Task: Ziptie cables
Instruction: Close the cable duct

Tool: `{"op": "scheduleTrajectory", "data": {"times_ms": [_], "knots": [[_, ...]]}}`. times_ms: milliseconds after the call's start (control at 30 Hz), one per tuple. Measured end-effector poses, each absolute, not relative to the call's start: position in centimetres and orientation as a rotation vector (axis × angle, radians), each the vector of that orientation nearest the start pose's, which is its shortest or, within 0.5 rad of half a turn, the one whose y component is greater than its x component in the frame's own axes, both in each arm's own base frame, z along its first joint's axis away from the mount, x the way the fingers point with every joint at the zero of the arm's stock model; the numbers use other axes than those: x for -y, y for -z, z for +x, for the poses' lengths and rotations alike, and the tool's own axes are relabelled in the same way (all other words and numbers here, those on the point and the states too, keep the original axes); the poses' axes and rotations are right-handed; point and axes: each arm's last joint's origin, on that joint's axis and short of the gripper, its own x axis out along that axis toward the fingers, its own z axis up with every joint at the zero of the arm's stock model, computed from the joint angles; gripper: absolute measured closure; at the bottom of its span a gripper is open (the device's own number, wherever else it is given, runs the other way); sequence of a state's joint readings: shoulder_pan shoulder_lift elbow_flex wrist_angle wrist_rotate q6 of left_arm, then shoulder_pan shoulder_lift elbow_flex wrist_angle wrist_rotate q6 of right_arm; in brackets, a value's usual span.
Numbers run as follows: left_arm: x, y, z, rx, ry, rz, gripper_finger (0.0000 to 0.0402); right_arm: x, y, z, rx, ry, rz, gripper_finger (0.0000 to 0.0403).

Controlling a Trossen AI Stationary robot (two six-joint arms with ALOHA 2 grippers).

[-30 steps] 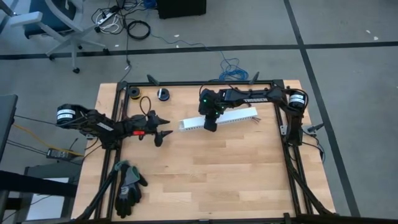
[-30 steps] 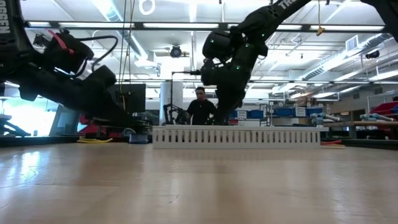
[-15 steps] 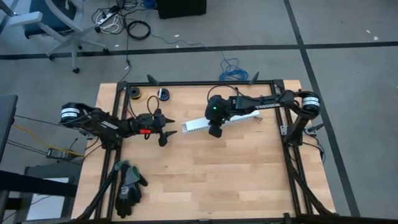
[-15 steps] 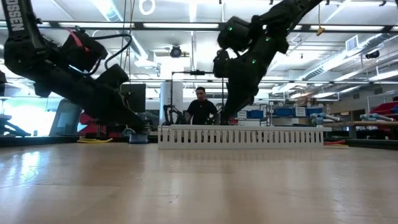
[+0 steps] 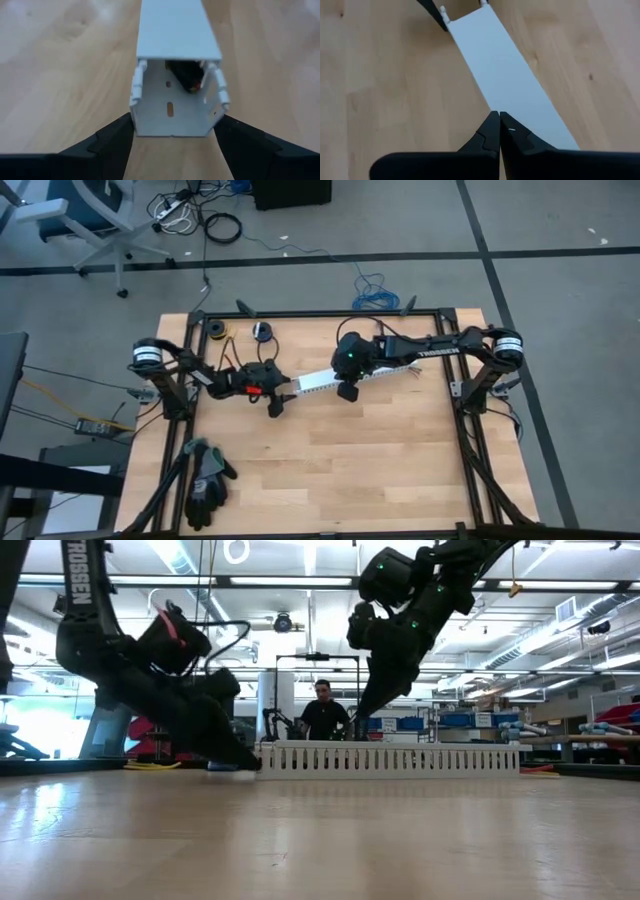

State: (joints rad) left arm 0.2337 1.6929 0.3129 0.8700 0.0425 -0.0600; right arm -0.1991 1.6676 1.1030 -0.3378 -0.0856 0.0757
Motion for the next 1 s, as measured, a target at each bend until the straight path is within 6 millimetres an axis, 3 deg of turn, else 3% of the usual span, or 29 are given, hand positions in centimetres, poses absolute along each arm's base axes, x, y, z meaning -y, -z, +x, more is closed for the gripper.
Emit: {"op": "scheduleTrajectory", "data": {"times_ms": [267, 1000], "knots": [[-5.8, -8.2, 25.0, -0.515, -0.219, -0.155, 0.0120, 6.5, -21.0, 33.8, -0.888, 0.136, 0.195, 0.0403], [-5.8, -8.8, 25.3, -0.450, -0.169, -0.148, 0.0126, 6.5, -21.1, 33.9, -0.884, 0.133, 0.193, 0.0403]]}}
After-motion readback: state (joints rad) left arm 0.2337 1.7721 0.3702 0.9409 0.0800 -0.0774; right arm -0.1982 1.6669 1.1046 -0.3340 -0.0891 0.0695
